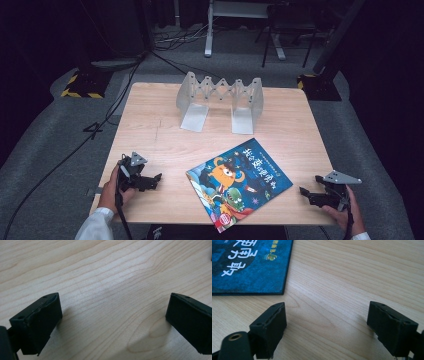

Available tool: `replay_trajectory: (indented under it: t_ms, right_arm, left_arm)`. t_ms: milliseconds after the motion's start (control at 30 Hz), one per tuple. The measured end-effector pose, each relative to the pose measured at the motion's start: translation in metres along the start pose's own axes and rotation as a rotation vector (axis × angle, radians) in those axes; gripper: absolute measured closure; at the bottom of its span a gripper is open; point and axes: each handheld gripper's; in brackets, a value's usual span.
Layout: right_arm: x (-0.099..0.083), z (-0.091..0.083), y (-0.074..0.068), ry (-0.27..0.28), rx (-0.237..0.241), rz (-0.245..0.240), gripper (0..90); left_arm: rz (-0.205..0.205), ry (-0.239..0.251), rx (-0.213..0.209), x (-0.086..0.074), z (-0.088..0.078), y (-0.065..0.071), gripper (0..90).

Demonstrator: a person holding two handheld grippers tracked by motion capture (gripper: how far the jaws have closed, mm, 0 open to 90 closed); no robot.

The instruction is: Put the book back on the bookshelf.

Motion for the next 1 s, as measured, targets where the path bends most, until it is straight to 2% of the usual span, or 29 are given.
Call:
replay_trajectory:
  t_ms: [67,200,333,367,500,533,567,667,733,800,867,1000]
  right_arm:
    - [0.000,0.000,0.000,0.000,0.000,0.000,16.1]
    - [0.000,0.000,0.000,0.001,0.000,-0.004,16.1]
    - [-0.001,-0.001,-0.001,0.001,0.004,-0.008,17.9]
    - [-0.001,-0.001,-0.001,0.003,0.010,-0.016,19.0]
    - [-0.001,-0.002,-0.006,0.006,0.045,-0.070,21.9]
    - [0.000,-0.002,-0.010,0.009,0.052,-0.107,22.7]
    - [0.000,-0.002,-0.010,0.009,0.052,-0.107,22.7]
    - [0.000,-0.003,-0.016,0.001,0.091,-0.126,24.9]
    - [0.001,-0.003,-0.020,-0.004,0.101,-0.138,24.9]
    - [0.002,-0.002,-0.024,0.000,0.103,-0.154,25.3]
    - [0.004,0.000,-0.028,-0.007,0.125,-0.161,25.7]
    - [0.009,0.004,-0.039,-0.008,0.151,-0.195,25.6]
  left_arm:
    - [0.015,0.002,-0.021,0.003,0.003,0.000,1.0]
    - [0.081,-0.006,-0.055,0.008,0.005,0.001,1.0]
    - [0.143,-0.007,-0.107,0.009,0.007,0.010,1.1]
    - [0.166,-0.005,-0.124,0.010,0.007,0.014,1.1]
    - [0.206,-0.007,-0.159,0.011,0.009,0.026,1.2]
    - [0.255,-0.008,-0.186,0.013,0.010,0.034,1.2]
    - [0.255,-0.008,-0.186,0.013,0.010,0.034,1.2]
    - [0.285,-0.018,-0.208,0.020,0.013,0.046,2.4]
    - [0.302,-0.013,-0.226,0.025,0.016,0.054,5.4]
    - [0.322,-0.005,-0.247,0.030,0.019,0.061,10.5]
    - [0.344,-0.003,-0.271,0.035,0.021,0.067,17.5]
    - [0.365,0.008,-0.304,0.041,0.023,0.077,17.6]
Point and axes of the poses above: each handheld gripper's, and its own axes: z roughly forward along the jaws, x roughly out of its top, y roughly to its right, and after that the axes turned 5 degrees about -y, right-handed
